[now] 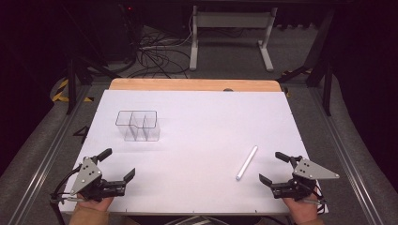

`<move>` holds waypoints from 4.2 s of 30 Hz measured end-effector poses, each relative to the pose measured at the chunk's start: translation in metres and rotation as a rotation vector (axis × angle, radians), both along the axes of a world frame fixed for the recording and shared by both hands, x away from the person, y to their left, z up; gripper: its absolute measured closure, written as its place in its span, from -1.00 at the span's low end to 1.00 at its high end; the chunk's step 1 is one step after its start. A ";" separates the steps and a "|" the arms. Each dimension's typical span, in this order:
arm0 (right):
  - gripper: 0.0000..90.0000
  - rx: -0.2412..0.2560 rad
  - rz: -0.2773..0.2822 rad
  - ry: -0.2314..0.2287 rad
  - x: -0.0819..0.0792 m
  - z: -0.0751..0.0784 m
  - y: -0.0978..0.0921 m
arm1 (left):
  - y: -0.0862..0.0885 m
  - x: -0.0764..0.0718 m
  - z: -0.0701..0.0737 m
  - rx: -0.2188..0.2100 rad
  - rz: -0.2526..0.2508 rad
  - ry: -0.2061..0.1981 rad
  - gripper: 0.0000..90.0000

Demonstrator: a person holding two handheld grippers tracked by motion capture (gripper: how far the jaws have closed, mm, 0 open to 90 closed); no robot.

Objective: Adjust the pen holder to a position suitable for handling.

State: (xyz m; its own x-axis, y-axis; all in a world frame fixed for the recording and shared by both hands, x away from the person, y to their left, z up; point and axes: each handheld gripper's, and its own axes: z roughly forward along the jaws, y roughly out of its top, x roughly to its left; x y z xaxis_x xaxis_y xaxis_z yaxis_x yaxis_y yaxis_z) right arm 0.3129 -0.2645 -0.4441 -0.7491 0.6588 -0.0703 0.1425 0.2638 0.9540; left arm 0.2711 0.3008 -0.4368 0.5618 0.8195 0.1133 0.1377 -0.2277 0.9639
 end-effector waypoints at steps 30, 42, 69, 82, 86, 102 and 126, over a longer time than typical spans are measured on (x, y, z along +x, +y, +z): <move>-0.89 -0.001 0.041 -0.005 0.000 -0.003 0.002 | -0.003 0.003 0.008 0.012 -0.040 0.007 -0.97; -0.89 0.019 0.049 0.024 0.002 -0.007 0.002 | -0.003 0.015 0.026 0.019 -0.093 0.045 -0.78; -0.90 0.015 0.054 0.036 -0.003 -0.011 -0.002 | 0.007 0.078 0.056 0.110 -0.079 0.116 -0.69; -0.90 0.017 0.059 0.042 -0.003 -0.011 0.000 | 0.026 0.122 0.067 0.075 0.086 0.252 -0.61; -0.90 0.014 0.066 0.040 -0.003 -0.011 0.000 | 0.031 0.135 0.066 0.095 0.145 0.294 -0.54; -0.90 0.015 0.073 0.040 -0.003 -0.011 0.001 | 0.029 0.172 0.060 0.164 0.329 0.532 -0.23; -0.90 0.013 0.077 0.030 -0.003 -0.011 0.001 | 0.017 0.195 0.048 0.071 0.457 0.731 0.79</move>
State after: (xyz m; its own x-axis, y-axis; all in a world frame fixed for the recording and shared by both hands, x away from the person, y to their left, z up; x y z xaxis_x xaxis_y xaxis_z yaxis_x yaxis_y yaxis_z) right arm 0.3097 -0.2635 -0.4551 -0.7995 0.5994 -0.0387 0.1511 0.2630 0.9529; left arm 0.4663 0.3182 -0.3893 0.1306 0.9875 -0.0886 0.8101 -0.0548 0.5838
